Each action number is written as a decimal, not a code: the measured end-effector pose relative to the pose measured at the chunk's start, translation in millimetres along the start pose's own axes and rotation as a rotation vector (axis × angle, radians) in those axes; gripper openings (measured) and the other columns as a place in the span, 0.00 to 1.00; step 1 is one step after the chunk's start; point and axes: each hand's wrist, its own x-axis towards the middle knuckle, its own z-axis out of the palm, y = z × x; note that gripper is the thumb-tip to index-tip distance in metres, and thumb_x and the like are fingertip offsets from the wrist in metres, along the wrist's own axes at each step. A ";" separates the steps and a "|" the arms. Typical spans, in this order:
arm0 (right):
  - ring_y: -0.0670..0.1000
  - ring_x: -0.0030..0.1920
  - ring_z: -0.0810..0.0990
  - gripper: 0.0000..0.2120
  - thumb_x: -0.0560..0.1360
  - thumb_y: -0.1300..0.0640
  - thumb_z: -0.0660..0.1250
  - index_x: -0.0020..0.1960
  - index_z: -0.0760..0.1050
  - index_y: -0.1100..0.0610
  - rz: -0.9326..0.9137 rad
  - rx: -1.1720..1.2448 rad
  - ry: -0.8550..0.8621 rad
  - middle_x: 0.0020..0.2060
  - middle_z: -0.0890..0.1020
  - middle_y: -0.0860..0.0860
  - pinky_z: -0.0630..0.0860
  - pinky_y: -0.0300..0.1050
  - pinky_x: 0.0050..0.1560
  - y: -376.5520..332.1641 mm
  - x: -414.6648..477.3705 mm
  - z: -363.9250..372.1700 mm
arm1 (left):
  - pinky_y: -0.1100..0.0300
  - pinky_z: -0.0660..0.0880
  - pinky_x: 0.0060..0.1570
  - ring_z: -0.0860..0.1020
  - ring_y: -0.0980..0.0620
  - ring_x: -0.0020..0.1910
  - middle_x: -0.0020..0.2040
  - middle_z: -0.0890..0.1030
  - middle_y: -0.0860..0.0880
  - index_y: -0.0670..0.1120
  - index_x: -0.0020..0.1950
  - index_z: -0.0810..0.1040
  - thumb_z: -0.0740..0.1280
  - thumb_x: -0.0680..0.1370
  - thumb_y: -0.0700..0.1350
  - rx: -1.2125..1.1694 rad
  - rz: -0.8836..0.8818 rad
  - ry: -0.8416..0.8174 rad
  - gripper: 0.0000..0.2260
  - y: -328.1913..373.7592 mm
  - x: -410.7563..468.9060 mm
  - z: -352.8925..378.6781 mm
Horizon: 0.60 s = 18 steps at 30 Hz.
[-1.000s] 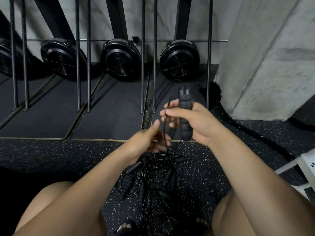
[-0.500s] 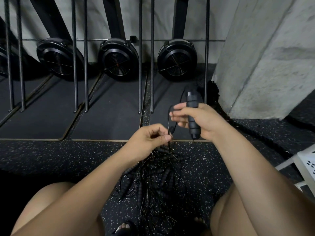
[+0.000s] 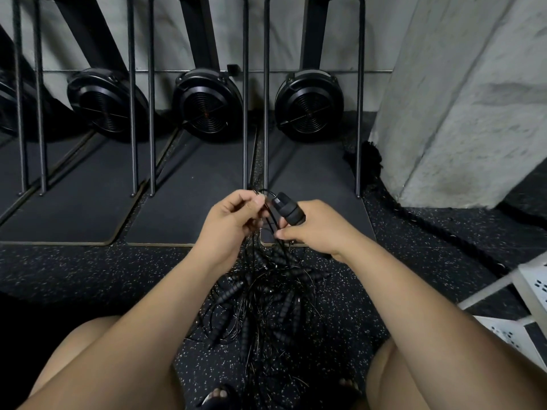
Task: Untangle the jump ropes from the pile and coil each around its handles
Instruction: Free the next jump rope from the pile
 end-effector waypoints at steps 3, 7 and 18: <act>0.44 0.38 0.82 0.07 0.72 0.54 0.82 0.44 0.83 0.50 -0.052 -0.013 0.050 0.37 0.86 0.44 0.77 0.46 0.46 -2.1 -0.7 -0.4 | 0.55 0.76 0.52 0.81 0.51 0.46 0.43 0.80 0.45 0.45 0.53 0.83 0.69 0.85 0.43 -0.044 -0.018 0.042 0.04 -0.1 2.9 -0.1; 0.43 0.39 0.83 0.09 0.72 0.53 0.83 0.47 0.85 0.50 -0.079 0.132 0.168 0.39 0.87 0.44 0.79 0.46 0.47 -5.9 -3.1 -12.3 | 0.52 0.76 0.55 0.85 0.48 0.53 0.55 0.88 0.44 0.43 0.61 0.83 0.62 0.85 0.38 0.062 -0.124 0.049 0.10 -6.1 5.2 1.9; 0.51 0.45 0.88 0.12 0.74 0.63 0.81 0.54 0.82 0.62 -0.146 0.645 0.281 0.46 0.89 0.60 0.81 0.43 0.46 -22.6 -15.4 -34.0 | 0.52 0.79 0.61 0.84 0.48 0.55 0.54 0.86 0.55 0.58 0.60 0.81 0.70 0.84 0.45 0.703 -0.087 -0.240 0.08 -77.0 -1.1 23.9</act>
